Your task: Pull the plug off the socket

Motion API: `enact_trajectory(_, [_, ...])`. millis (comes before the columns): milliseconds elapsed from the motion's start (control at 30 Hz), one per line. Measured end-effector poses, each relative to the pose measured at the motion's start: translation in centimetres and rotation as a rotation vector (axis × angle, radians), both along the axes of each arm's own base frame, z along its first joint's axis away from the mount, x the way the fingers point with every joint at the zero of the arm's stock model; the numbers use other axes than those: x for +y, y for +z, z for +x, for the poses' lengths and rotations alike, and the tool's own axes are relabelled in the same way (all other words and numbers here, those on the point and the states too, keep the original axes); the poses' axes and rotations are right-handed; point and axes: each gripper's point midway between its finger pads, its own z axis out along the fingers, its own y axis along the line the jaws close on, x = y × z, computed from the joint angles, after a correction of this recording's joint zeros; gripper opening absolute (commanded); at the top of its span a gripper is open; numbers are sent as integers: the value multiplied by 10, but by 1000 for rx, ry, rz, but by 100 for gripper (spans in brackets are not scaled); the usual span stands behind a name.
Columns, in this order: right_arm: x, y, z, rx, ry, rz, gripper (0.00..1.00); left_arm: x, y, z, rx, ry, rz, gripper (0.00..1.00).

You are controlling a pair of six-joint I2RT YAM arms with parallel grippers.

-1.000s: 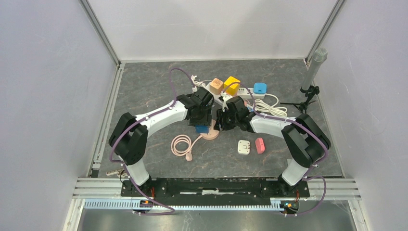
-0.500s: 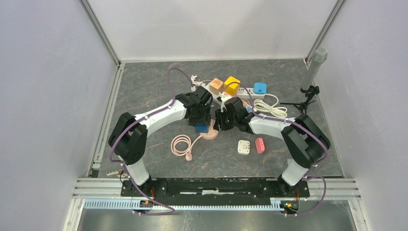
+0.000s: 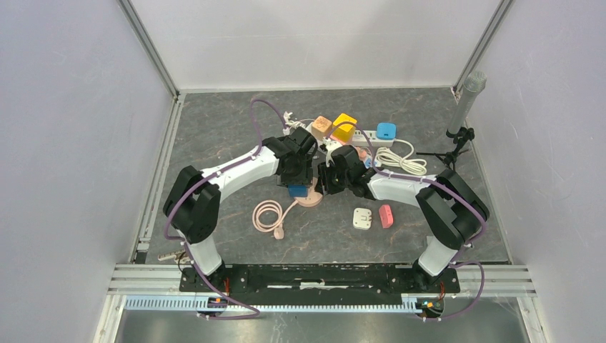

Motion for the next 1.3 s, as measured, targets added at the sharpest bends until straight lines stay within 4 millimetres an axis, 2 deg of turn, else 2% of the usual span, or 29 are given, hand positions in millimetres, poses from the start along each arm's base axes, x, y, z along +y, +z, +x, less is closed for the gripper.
enact_trajectory(367, [6, 3, 5, -22, 3, 18, 38, 13, -1, 5, 33, 49, -154, 27])
enact_trajectory(733, [6, -1, 4, -3, 10, 10, 38, 9, -1, 3, 23, 38, -79, 27])
enact_trajectory(1133, [11, 1, 9, -17, 15, 22, 38, 18, 1, 8, 73, 55, -126, 27])
enact_trajectory(1300, [11, 0, 9, -14, 17, 17, 38, 13, 0, 5, 67, 47, -106, 26])
